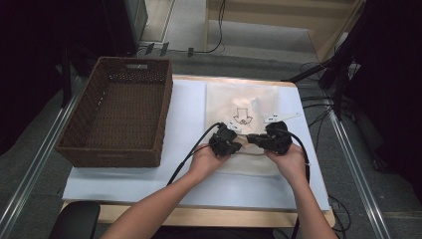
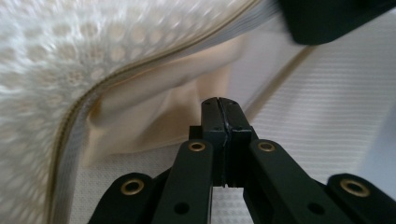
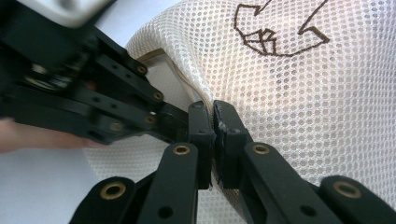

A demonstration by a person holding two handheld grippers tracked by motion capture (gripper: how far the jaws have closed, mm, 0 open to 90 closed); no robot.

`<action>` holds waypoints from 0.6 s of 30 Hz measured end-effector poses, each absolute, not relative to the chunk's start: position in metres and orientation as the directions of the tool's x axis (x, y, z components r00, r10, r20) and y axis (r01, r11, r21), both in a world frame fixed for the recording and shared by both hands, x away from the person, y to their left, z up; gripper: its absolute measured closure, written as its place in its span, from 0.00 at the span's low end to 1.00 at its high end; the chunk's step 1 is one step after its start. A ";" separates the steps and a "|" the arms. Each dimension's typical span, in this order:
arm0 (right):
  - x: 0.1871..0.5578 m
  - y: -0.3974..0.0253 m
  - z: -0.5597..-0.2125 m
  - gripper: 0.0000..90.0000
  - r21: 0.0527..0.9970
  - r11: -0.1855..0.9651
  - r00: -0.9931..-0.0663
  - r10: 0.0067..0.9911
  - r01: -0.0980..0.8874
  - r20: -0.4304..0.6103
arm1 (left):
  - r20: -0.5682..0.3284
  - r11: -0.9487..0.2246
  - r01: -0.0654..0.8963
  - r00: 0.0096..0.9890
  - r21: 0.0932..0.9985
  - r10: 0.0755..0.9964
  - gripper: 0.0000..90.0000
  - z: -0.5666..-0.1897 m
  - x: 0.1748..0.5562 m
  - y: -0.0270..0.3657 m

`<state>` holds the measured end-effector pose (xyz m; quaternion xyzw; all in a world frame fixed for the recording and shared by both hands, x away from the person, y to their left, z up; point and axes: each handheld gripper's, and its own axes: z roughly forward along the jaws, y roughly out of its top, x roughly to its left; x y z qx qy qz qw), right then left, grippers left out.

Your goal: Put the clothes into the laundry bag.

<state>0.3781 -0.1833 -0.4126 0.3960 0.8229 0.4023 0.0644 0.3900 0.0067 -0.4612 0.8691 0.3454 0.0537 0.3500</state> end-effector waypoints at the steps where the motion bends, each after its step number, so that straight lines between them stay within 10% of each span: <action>1: 0.378 -0.183 -0.413 0.98 0.712 0.363 -0.677 0.705 0.601 0.212 | -0.149 -0.515 0.572 0.748 0.639 0.646 1.00 -0.464 0.392 0.007; 18: 0.380 -0.182 -0.415 0.98 0.707 0.371 -0.678 0.705 0.602 0.208 | -0.108 -0.446 0.606 0.663 0.658 0.741 1.00 -0.467 0.411 -0.006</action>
